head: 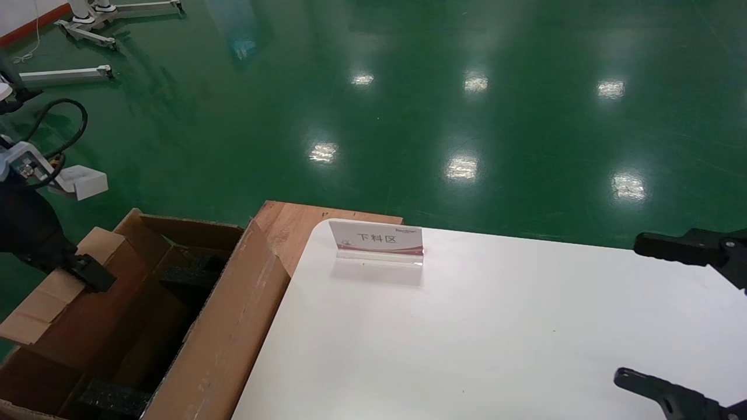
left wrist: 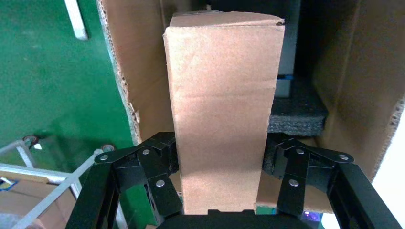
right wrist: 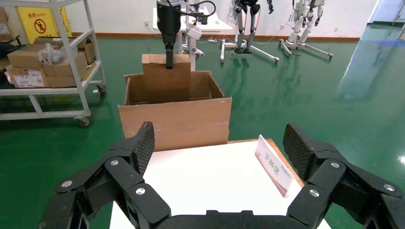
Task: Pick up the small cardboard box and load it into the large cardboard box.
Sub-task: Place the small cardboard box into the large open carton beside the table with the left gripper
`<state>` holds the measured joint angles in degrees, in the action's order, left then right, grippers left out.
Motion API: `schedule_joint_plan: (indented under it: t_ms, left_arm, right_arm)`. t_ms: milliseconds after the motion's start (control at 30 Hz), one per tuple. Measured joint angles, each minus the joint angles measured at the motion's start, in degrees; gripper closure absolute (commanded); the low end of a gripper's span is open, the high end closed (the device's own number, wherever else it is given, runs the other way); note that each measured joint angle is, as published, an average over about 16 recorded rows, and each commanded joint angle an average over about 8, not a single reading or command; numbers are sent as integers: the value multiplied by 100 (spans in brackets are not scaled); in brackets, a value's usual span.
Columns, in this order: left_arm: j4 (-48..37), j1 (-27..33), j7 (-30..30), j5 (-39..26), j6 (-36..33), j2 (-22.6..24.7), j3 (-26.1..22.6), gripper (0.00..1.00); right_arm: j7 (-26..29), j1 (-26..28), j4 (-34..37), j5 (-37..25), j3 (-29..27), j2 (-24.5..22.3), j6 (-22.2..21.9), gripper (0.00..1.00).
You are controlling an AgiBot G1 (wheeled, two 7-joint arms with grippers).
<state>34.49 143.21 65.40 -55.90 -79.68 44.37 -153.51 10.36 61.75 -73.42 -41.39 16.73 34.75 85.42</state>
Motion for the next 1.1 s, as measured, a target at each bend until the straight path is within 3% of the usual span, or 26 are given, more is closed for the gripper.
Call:
schedule_joint_plan:
  t_ms: [1100]
  left_arm:
    - [-1862,-1601,-537,424,100,228,225,100]
  right_arm:
    - [-6,2,0,8,11,-5,-5,0]
